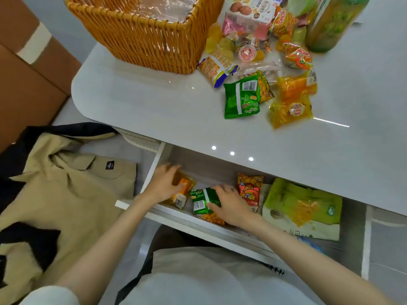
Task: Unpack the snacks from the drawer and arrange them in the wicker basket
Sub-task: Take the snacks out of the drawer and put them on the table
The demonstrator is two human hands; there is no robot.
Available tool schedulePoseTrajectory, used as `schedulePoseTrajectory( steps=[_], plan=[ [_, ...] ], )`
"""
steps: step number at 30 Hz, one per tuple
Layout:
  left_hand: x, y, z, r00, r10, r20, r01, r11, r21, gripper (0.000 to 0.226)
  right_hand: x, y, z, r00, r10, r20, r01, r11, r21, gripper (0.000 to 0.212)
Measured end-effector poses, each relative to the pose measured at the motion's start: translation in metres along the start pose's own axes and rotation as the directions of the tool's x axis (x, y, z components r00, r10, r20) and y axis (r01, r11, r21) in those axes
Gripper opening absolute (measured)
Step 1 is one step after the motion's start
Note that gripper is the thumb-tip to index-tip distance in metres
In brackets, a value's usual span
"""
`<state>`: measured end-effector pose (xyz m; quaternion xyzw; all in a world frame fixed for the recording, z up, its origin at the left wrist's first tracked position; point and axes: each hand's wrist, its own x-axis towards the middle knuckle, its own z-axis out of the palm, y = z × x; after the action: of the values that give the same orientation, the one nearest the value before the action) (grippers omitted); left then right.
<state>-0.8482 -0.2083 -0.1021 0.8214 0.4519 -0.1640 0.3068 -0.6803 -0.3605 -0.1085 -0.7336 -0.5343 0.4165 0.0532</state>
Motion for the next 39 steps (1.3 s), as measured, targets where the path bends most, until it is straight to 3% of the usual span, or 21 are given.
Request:
schedulePoseTrajectory(
  steps=[7, 12, 14, 20, 22, 24, 27, 32, 39],
  plan=[
    [0.02, -0.011, 0.027, 0.992, -0.108, 0.059, 0.094, 0.975, 0.204, 0.107, 0.041, -0.007, 0.028, 0.953, 0.246, 0.176, -0.263, 0.962, 0.078, 0.09],
    [0.023, -0.012, 0.038, 0.988, -0.148, 0.045, 0.137, 0.973, 0.184, 0.095, 0.046, 0.0, 0.026, 0.938, 0.265, 0.224, -0.331, 0.877, 0.349, 0.086],
    [0.022, -0.009, 0.04, 0.987, -0.15, 0.054, 0.138, 0.975, 0.175, 0.09, 0.044, 0.002, 0.024, 0.935, 0.252, 0.25, -0.334, 0.864, 0.376, 0.081],
    [0.021, -0.02, 0.039, 0.97, -0.206, 0.133, 0.214, 0.976, -0.048, 0.087, 0.05, 0.002, 0.013, 0.881, 0.282, 0.38, -0.402, 0.869, 0.288, 0.095],
    [0.018, -0.023, 0.036, 0.978, -0.18, 0.103, 0.192, 0.974, -0.119, 0.083, 0.055, 0.004, 0.014, 0.873, 0.283, 0.397, -0.425, 0.84, 0.336, 0.099],
    [0.012, -0.024, 0.034, 0.988, -0.151, 0.034, 0.154, 0.972, -0.177, 0.079, 0.055, 0.004, 0.02, 0.883, 0.285, 0.374, -0.443, 0.771, 0.458, 0.09],
    [0.002, -0.024, 0.029, 0.992, -0.106, -0.061, 0.089, 0.968, -0.234, 0.076, 0.051, 0.002, 0.028, 0.908, 0.284, 0.307, -0.416, 0.692, 0.59, 0.075],
    [-0.016, -0.018, 0.005, 0.984, -0.031, -0.176, -0.034, 0.936, -0.351, 0.072, 0.043, 0.001, 0.007, 0.948, 0.193, 0.253, -0.315, 0.678, 0.664, 0.074],
    [-0.056, -0.005, -0.071, 0.957, -0.05, -0.287, -0.088, 0.89, -0.448, 0.068, 0.01, -0.021, -0.052, 0.955, -0.061, 0.29, -0.172, 0.682, 0.711, 0.061]
  ],
)
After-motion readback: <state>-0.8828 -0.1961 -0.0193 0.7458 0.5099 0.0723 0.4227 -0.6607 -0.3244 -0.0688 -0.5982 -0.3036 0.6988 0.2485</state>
